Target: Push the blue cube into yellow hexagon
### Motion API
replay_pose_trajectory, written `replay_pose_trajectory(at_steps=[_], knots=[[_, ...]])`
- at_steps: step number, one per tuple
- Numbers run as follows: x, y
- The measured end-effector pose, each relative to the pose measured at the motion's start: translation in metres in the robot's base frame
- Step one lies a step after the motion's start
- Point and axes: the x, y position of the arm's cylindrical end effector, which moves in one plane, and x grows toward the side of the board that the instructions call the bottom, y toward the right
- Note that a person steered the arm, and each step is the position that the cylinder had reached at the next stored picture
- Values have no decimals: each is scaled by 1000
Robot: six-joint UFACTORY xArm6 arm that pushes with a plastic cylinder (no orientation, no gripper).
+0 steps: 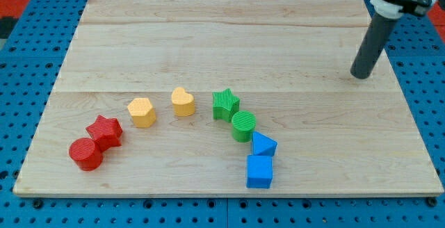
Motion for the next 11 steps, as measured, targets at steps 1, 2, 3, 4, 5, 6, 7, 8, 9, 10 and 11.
replay_pose_trajectory(at_steps=[1,2,3,4,5,6,7,8,9,10,11], knots=[[28,-36],[99,-53],[155,-72],[186,-75],[179,-118],[194,-186],[182,-195],[174,-247],[194,-255],[145,-280],[93,-336]])
